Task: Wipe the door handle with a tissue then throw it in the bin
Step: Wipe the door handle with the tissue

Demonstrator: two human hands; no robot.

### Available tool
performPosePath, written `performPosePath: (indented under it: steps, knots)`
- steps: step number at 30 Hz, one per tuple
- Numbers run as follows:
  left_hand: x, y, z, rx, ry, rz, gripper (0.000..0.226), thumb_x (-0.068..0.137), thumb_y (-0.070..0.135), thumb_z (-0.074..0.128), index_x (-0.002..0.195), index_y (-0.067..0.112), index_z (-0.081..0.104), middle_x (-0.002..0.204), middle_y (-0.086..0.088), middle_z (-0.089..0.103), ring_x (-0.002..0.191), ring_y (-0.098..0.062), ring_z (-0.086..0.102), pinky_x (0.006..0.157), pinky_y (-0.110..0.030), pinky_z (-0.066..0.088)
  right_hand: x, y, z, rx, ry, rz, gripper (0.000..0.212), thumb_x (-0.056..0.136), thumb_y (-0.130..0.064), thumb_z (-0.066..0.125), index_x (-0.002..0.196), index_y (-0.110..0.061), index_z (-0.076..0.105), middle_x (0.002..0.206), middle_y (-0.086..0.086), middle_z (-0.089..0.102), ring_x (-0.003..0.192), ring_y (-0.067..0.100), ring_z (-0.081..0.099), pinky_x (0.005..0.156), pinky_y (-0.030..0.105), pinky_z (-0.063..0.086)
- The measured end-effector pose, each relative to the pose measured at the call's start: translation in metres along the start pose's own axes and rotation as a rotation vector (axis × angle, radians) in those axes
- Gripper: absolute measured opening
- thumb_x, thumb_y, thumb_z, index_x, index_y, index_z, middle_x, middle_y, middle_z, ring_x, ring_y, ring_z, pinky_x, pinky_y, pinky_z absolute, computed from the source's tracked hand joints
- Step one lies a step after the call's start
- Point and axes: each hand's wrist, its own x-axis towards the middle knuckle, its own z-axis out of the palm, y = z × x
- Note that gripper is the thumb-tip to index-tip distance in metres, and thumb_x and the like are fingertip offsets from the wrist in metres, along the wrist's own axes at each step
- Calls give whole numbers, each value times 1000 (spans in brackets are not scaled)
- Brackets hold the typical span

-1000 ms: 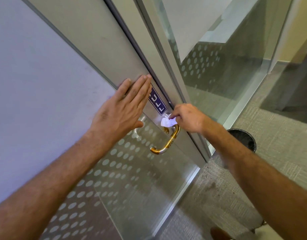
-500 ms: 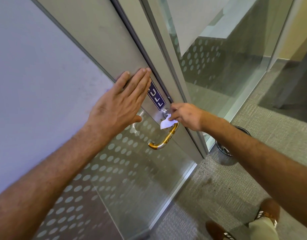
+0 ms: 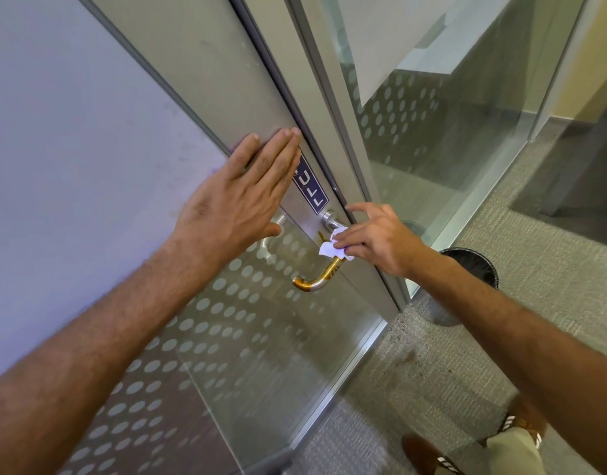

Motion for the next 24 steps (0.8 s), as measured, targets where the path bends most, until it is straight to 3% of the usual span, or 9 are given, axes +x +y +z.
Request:
performPosePath:
  steps: [5,9,12,16,24]
  knots:
    - [1,1,3,-2,19,2,119,93,80,31,165,-9,0,174,-27,-2,164,-37,5,132,-50,10,0,-24,15,6,0,70,16,90,-33,67,102,-32,78,110,-17,75,136,16,39,103,40,19]
    - [1,1,4,-11,26,-2,119,93,80,32,166,-9,2,174,-27,-1,164,-37,6,131,-51,9,-2,-62,41,-40,-28,189,19,92,-45,60,98,-37,77,98,-19,71,113,11,35,79,35,15]
    - [1,1,4,-13,27,2,119,92,80,33,166,-9,3,174,-28,0,164,-38,6,131,-51,10,-2,-88,55,-148,-7,269,24,93,-46,58,84,-30,74,82,-16,67,100,16,33,70,33,8]
    - [-1,1,6,-11,37,1,120,92,80,34,166,-9,4,174,-28,0,163,-38,7,131,-51,10,-1,-111,62,-219,3,392,10,84,-32,75,77,-27,69,77,-13,68,97,17,32,69,35,10]
    - [1,1,6,-9,30,-2,120,91,81,32,166,-8,3,174,-28,-2,164,-38,5,132,-51,10,13,-126,75,-213,19,407,15,75,-24,81,83,-24,68,78,-8,66,97,20,36,79,38,20]
